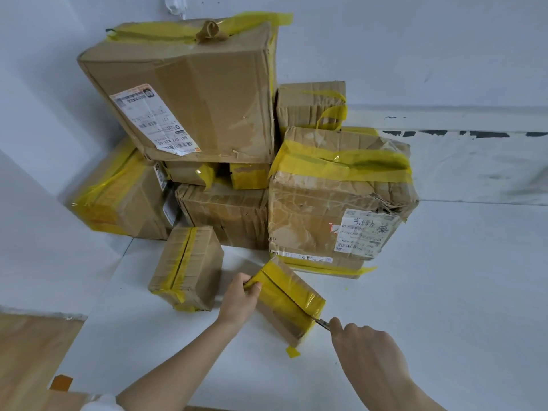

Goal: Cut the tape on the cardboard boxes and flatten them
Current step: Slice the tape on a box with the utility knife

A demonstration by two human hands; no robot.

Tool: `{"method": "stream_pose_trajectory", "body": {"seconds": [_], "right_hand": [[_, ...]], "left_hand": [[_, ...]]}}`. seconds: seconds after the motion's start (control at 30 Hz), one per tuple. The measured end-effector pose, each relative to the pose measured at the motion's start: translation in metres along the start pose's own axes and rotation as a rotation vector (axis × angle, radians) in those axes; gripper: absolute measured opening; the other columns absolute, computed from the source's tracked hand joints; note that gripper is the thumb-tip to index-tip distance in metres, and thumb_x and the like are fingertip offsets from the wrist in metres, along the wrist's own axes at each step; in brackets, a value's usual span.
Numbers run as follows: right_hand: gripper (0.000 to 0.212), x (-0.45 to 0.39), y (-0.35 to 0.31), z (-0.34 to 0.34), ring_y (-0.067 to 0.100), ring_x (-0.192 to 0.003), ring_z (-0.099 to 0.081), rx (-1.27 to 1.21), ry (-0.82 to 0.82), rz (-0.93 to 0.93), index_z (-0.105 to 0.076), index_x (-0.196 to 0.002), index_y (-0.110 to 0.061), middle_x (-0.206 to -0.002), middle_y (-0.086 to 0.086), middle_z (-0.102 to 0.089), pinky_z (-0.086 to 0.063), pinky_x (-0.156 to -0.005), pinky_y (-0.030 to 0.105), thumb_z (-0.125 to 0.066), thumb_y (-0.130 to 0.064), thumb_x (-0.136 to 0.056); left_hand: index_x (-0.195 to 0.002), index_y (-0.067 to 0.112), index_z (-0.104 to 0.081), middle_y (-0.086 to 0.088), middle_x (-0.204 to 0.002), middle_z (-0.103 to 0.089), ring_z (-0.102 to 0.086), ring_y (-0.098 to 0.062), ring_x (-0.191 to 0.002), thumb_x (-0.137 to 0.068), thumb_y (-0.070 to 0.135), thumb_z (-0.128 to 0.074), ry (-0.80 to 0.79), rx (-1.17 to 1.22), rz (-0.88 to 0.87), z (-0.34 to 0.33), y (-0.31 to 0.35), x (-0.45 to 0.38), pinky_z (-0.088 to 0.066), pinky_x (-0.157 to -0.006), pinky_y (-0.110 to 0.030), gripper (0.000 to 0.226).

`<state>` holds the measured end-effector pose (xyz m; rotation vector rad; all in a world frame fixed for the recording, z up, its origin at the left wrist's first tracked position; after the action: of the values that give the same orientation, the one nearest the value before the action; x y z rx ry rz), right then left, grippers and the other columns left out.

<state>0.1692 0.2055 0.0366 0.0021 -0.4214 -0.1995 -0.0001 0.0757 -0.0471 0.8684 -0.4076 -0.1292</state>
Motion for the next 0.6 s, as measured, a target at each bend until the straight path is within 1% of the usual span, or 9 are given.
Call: {"method": "stream_pose_trajectory", "body": {"seconds": [0.07,0.13,0.23,0.3,0.33,0.37,0.43,0.53,0.6], "right_hand": [[0.040,0.002,0.003,-0.005,0.025,-0.104,-0.060,0.008,0.012,0.006,-0.034,-0.130,-0.009,-0.066,0.001,-0.019,-0.017,-0.048,0.025,-0.029,0.005,-0.093],[0.041,0.004,0.005,-0.005,0.025,-0.102,-0.060,0.014,0.024,0.001,-0.033,-0.130,-0.010,-0.066,0.002,-0.018,-0.017,-0.047,0.026,-0.030,0.005,-0.092],[0.038,0.003,0.008,0.005,0.020,-0.079,-0.066,-0.028,0.197,-0.017,-0.050,-0.119,-0.013,-0.061,0.001,-0.009,-0.009,-0.043,0.025,-0.058,-0.003,-0.083],[0.040,0.001,0.011,0.007,0.018,-0.066,-0.066,-0.040,0.205,-0.048,-0.059,-0.109,-0.011,-0.059,0.004,-0.008,-0.005,-0.042,0.024,-0.072,-0.007,-0.071],[0.042,0.000,0.013,0.005,0.015,-0.058,-0.064,-0.034,0.188,-0.061,-0.064,-0.099,-0.010,-0.055,0.008,-0.013,-0.004,-0.041,0.022,-0.079,-0.008,-0.060],[0.046,0.001,0.017,0.002,0.012,-0.044,-0.057,-0.045,0.206,-0.092,-0.068,-0.080,-0.010,-0.047,0.010,-0.020,-0.003,-0.041,0.018,-0.087,-0.009,-0.038],[0.051,0.002,0.020,-0.008,0.010,-0.026,-0.041,-0.106,0.286,-0.111,-0.067,-0.055,-0.015,-0.037,0.007,-0.030,-0.005,-0.041,0.013,-0.085,-0.006,-0.008],[0.056,0.003,0.027,-0.044,0.010,-0.026,-0.039,-0.179,0.308,-0.103,-0.069,-0.064,-0.022,-0.044,-0.001,-0.025,-0.005,-0.039,0.016,-0.092,-0.016,-0.013],[0.061,0.006,0.036,-0.061,0.010,-0.029,-0.040,-0.260,0.329,-0.096,-0.062,-0.078,-0.026,-0.043,-0.009,-0.036,-0.006,-0.037,0.018,-0.095,-0.025,-0.026]], "left_hand": [[-0.109,0.001,-0.053,-0.008,-0.100,-0.053,-0.054,-0.029,-0.104,-0.095,0.016,-0.053,-0.016,-0.014,0.000,0.000,0.001,0.001,-0.037,-0.078,-0.027,0.020],[-0.125,0.004,-0.048,-0.011,-0.117,-0.048,-0.046,-0.029,-0.118,-0.095,0.014,-0.052,0.005,-0.145,-0.110,0.003,0.005,0.004,-0.035,-0.092,-0.027,0.032],[-0.143,0.008,-0.034,-0.010,-0.144,-0.036,-0.028,-0.025,-0.138,-0.087,0.003,-0.049,0.061,-0.588,-0.702,0.008,0.024,0.003,-0.021,-0.115,-0.039,0.058],[-0.146,0.013,-0.030,0.002,-0.153,-0.026,-0.013,-0.017,-0.144,-0.088,0.008,-0.044,-0.077,-0.771,-0.973,0.002,0.037,-0.005,-0.003,-0.117,-0.041,0.060],[-0.148,0.017,-0.023,0.010,-0.154,-0.017,-0.002,-0.010,-0.144,-0.095,0.015,-0.039,-0.145,-0.832,-1.001,-0.002,0.042,-0.009,0.005,-0.116,-0.037,0.056],[-0.150,0.021,-0.018,0.015,-0.154,-0.011,0.007,-0.005,-0.142,-0.099,0.024,-0.033,-0.195,-0.872,-0.987,-0.007,0.042,-0.014,0.010,-0.115,-0.032,0.053],[-0.149,0.023,-0.022,0.014,-0.154,-0.016,0.008,0.000,-0.141,-0.102,0.033,-0.025,-0.234,-0.862,-0.935,-0.011,0.033,-0.018,0.000,-0.117,-0.031,0.048],[-0.145,0.022,-0.033,0.008,-0.148,-0.031,-0.003,0.002,-0.137,-0.094,0.046,-0.010,-0.231,-0.800,-0.890,-0.011,0.021,-0.015,-0.026,-0.109,-0.030,0.061],[-0.145,0.021,-0.033,0.008,-0.147,-0.030,-0.003,0.002,-0.135,-0.090,0.049,-0.004,-0.257,-0.785,-0.895,-0.010,0.020,-0.014,-0.019,-0.111,-0.025,0.068]]}}
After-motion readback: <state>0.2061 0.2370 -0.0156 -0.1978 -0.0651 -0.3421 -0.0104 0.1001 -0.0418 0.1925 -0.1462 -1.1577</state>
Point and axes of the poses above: each hand's wrist, its own x-axis away from the middle knuckle, its own z-axis out of the back of the hand, y = z × x, the point moved 2 cm from there along -x, towards the middle knuckle
